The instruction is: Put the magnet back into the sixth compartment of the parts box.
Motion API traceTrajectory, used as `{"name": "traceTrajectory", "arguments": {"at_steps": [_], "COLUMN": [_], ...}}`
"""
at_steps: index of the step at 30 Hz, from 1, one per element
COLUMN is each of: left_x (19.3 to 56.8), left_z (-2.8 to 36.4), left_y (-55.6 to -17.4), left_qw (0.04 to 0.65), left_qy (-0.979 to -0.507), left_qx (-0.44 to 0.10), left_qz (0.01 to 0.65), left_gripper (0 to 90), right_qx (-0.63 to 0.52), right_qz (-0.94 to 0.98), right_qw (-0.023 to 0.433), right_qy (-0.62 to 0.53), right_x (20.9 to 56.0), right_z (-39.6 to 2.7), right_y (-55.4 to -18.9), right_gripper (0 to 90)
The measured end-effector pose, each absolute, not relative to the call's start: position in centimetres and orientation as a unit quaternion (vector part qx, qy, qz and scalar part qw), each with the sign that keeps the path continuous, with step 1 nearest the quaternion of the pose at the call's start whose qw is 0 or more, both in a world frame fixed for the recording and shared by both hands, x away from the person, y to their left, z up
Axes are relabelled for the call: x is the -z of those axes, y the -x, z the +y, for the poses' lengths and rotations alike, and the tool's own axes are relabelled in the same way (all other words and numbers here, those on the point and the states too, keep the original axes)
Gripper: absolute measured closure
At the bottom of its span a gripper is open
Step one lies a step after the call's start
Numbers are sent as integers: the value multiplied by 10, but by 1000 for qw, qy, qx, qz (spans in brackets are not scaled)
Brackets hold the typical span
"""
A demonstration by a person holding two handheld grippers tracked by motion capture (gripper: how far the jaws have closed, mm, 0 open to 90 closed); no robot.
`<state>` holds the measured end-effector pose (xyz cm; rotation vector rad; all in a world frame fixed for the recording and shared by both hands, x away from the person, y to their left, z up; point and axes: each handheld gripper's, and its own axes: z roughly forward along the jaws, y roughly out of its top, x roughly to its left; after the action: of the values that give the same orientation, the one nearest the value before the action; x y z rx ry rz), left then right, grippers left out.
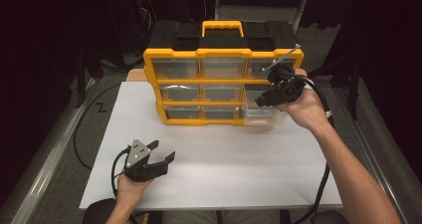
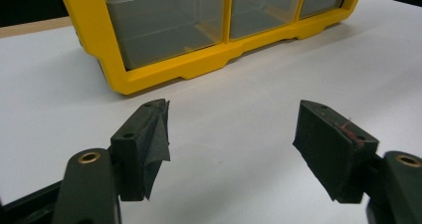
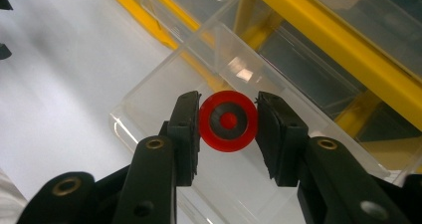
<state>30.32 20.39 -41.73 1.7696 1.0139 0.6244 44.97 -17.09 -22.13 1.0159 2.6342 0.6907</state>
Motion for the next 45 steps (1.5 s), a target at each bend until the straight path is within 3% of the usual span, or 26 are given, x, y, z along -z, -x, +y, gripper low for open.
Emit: {"name": "traceTrajectory", "arguments": {"at_steps": [19,45], "left_x": [417,417], "left_z": [203,203], "left_y": [-303,-303], "left_qw": [483,483], "left_qy": [-727,-727], "left_qx": [-257,-257], "left_qz": [415,415], "left_gripper": [296,296], "right_qx": [-230,-262], "right_qz": [899,899], "right_qw": [119,124], "right_qy": [-354,-327], "right_x": [226,217], "right_z": [-174,-167], "right_y": [-452,-439], "right_gripper": [577,595]}}
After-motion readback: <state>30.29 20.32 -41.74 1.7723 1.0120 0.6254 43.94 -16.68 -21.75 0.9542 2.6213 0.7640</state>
